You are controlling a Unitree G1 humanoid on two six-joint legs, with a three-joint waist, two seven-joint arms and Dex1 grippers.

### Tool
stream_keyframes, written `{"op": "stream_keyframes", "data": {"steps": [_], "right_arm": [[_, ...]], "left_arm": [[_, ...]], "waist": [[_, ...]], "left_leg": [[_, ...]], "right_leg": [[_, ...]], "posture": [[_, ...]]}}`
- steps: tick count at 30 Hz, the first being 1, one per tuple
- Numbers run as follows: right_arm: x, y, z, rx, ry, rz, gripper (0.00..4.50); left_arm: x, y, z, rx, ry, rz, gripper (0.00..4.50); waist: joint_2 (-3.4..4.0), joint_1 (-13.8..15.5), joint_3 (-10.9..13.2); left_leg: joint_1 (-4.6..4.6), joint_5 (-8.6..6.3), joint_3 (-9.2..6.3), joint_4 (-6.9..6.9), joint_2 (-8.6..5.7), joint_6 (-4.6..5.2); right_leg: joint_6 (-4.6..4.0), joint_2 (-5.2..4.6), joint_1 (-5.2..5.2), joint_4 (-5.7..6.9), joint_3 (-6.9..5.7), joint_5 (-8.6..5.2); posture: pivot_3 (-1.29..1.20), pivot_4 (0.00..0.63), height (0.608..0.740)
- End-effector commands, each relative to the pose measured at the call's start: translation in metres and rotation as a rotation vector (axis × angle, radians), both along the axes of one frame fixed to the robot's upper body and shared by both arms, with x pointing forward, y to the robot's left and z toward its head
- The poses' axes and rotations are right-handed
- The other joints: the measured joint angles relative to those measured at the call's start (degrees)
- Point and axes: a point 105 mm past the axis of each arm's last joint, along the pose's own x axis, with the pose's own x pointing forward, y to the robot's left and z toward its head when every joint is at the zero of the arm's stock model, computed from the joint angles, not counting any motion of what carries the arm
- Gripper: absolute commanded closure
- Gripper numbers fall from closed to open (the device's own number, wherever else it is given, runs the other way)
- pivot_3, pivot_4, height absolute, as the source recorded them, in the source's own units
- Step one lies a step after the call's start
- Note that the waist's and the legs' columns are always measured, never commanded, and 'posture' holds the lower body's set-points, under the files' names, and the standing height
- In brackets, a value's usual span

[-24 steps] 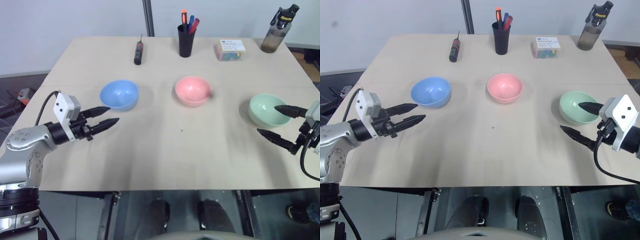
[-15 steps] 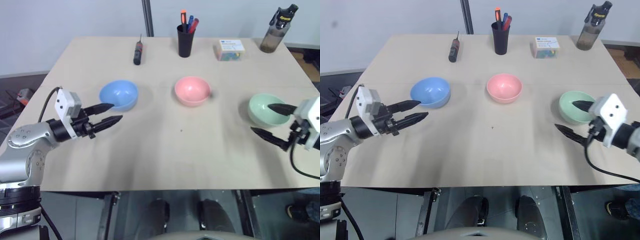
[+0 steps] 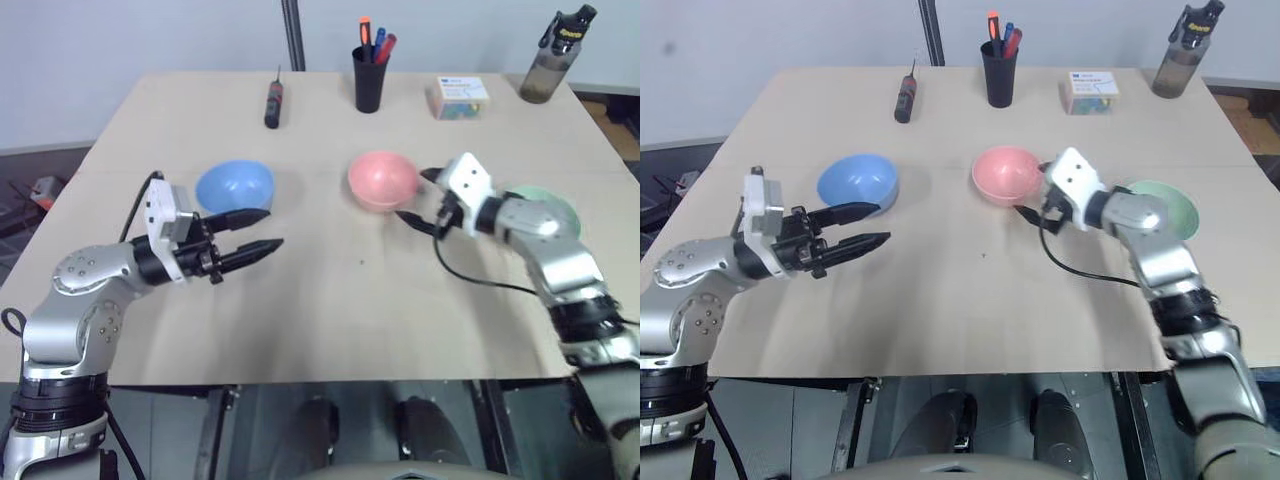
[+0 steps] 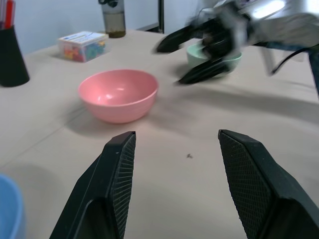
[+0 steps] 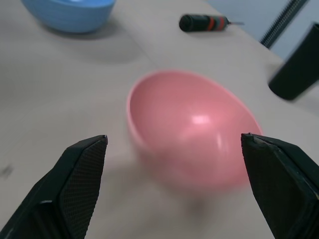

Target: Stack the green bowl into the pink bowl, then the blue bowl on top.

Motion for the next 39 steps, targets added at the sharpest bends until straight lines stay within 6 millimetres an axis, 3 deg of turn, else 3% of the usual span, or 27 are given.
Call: {"op": "stream_keyframes", "data": {"steps": [1,3,4,10,16,17,20,24,30,35,36,38,39], "right_arm": [[0.015,0.022,-0.009,-0.1,-0.024,0.048,0.0],[0.019,0.026,-0.018,-0.149,-0.007,0.075,0.0],[0.02,0.027,-0.021,-0.155,0.001,0.085,0.52],[0.023,0.029,-0.021,-0.175,-0.001,0.126,2.15],[0.023,0.032,-0.012,-0.168,-0.05,0.137,4.36],[0.023,0.032,-0.009,-0.17,-0.069,0.137,4.44],[-0.003,0.034,-0.01,-0.177,-0.021,0.267,4.44],[-0.053,0.032,-0.034,-0.239,0.106,0.403,4.44],[-0.086,0.034,-0.047,-0.247,0.254,0.441,4.44],[-0.099,0.043,-0.047,-0.194,0.287,0.462,2.5],[-0.099,0.042,-0.045,-0.178,0.289,0.454,2.34],[-0.099,0.037,-0.034,-0.135,0.265,0.419,1.25],[-0.102,0.034,-0.026,-0.094,0.253,0.401,1.17]], "left_arm": [[-0.01,-0.009,0.012,-0.013,-0.053,-0.016,1.7],[-0.012,-0.008,0.012,-0.017,-0.055,-0.005,1.7],[-0.013,-0.007,0.011,-0.018,-0.055,0.002,1.61],[-0.02,-0.005,0.011,-0.023,-0.062,0.046,1.61],[-0.023,-0.003,0.01,-0.031,-0.068,0.082,1.61],[-0.023,-0.003,0.01,-0.035,-0.069,0.086,1.61],[-0.022,-0.002,0.009,-0.036,-0.066,0.098,1.61],[-0.02,-0.001,0.009,-0.038,-0.065,0.104,1.61],[-0.016,-0.003,0.01,-0.032,-0.066,0.087,1.61],[-0.011,-0.005,0.013,-0.027,-0.065,0.058,1.61],[-0.01,-0.006,0.013,-0.029,-0.065,0.052,1.61],[-0.008,-0.008,0.013,-0.031,-0.062,0.035,1.61],[-0.006,-0.011,0.012,-0.034,-0.061,0.022,1.61]], "waist": [[0.0,-0.37,0.0],[0.01,-0.68,0.0],[0.01,-0.7,0.0],[0.04,-1.27,0.03],[0.06,-1.41,0.04],[0.06,-1.34,0.04],[0.07,-1.16,0.04],[0.05,-0.77,0.03],[0.06,-0.98,0.03],[0.06,-0.82,0.03],[0.06,-0.81,0.03],[0.06,-0.72,0.03],[0.06,-0.72,0.03]], "left_leg": [[0.0,0.0,0.01,0.0,0.0,0.0],[0.02,0.0,-0.02,0.0,0.0,-0.01],[0.01,0.01,-0.03,-0.01,0.0,-0.01],[0.01,0.02,-0.07,-0.02,-0.01,-0.03],[0.05,0.04,-0.04,-0.05,0.04,-0.08],[0.05,0.04,-0.04,-0.05,0.04,-0.08],[0.05,0.04,-0.04,-0.05,0.02,-0.08],[-0.1,0.02,-0.16,-0.1,0.01,-0.07],[0.05,0.03,-0.05,-0.07,0.03,-0.08],[0.13,0.03,-0.09,-0.07,0.02,-0.08],[0.12,0.03,-0.09,-0.07,0.02,-0.08],[0.05,0.03,-0.1,-0.07,0.0,-0.08],[0.05,0.03,-0.1,-0.07,0.0,-0.08]], "right_leg": [[0.0,0.0,0.0,0.0,0.01,0.0],[0.0,0.0,0.01,0.01,-0.01,0.0],[0.0,0.0,0.01,0.02,-0.02,0.0],[0.0,0.0,0.0,0.02,-0.03,0.0],[0.0,0.03,-0.01,0.06,0.01,0.0],[0.0,0.03,-0.01,0.06,0.0,0.0],[0.0,0.01,-0.01,0.06,0.01,0.0],[0.0,-0.04,-0.09,-0.02,-0.09,0.0],[-0.01,0.0,-0.04,0.1,0.02,0.0],[-0.01,-0.01,0.07,0.08,-0.02,0.0],[-0.01,-0.01,0.07,0.07,-0.02,0.0],[-0.01,-0.02,0.02,0.03,-0.03,0.0],[-0.01,-0.02,0.02,0.03,-0.03,0.0]], "posture": [[0.0,0.15,0.74],[0.0,0.15,0.74],[0.0,0.15,0.74],[0.0,0.15,0.74],[0.0,0.15,0.74],[0.0,0.15,0.74],[0.0,0.15,0.74],[0.0,0.15,0.74],[0.0,0.15,0.74],[0.0,0.15,0.74],[0.0,0.15,0.74],[0.0,0.15,0.74],[0.0,0.15,0.74]]}}
